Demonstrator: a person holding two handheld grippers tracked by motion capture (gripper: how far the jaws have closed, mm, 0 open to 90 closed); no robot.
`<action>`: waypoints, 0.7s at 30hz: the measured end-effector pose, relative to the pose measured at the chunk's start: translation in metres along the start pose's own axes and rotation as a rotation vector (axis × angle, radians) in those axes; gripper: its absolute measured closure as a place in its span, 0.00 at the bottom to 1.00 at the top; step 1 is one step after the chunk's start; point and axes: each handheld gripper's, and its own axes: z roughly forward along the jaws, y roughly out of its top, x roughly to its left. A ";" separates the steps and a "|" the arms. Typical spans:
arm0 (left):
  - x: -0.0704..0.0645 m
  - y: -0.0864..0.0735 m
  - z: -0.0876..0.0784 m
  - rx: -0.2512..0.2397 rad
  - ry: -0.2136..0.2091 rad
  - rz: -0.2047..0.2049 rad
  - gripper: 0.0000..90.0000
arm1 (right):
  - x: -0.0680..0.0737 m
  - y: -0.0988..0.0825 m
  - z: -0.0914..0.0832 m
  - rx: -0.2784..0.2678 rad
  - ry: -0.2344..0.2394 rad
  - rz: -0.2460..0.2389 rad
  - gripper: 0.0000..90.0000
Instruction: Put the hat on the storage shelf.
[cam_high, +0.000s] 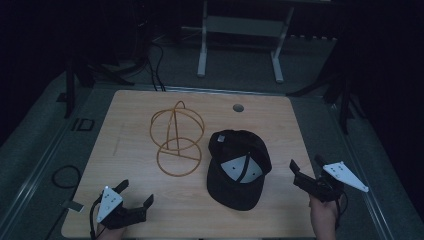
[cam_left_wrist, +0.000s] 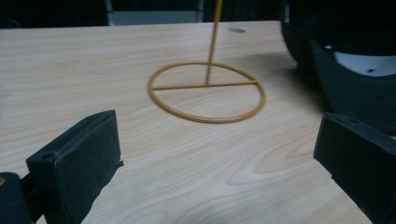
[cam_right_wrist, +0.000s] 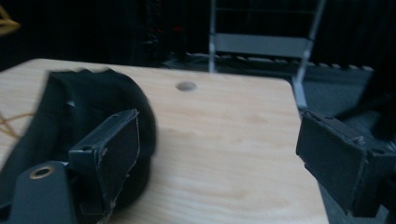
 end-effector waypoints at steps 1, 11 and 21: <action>0.000 -0.001 0.000 -0.005 -0.012 -0.005 0.01 | 0.002 0.004 0.000 -0.006 0.012 -0.007 0.14; -0.003 -0.001 0.002 0.024 -0.023 0.023 0.01 | 0.030 0.029 0.010 0.014 0.106 -0.082 0.12; -0.007 -0.001 0.003 0.052 -0.025 0.050 0.01 | 0.064 0.039 0.040 0.082 0.204 -0.136 0.14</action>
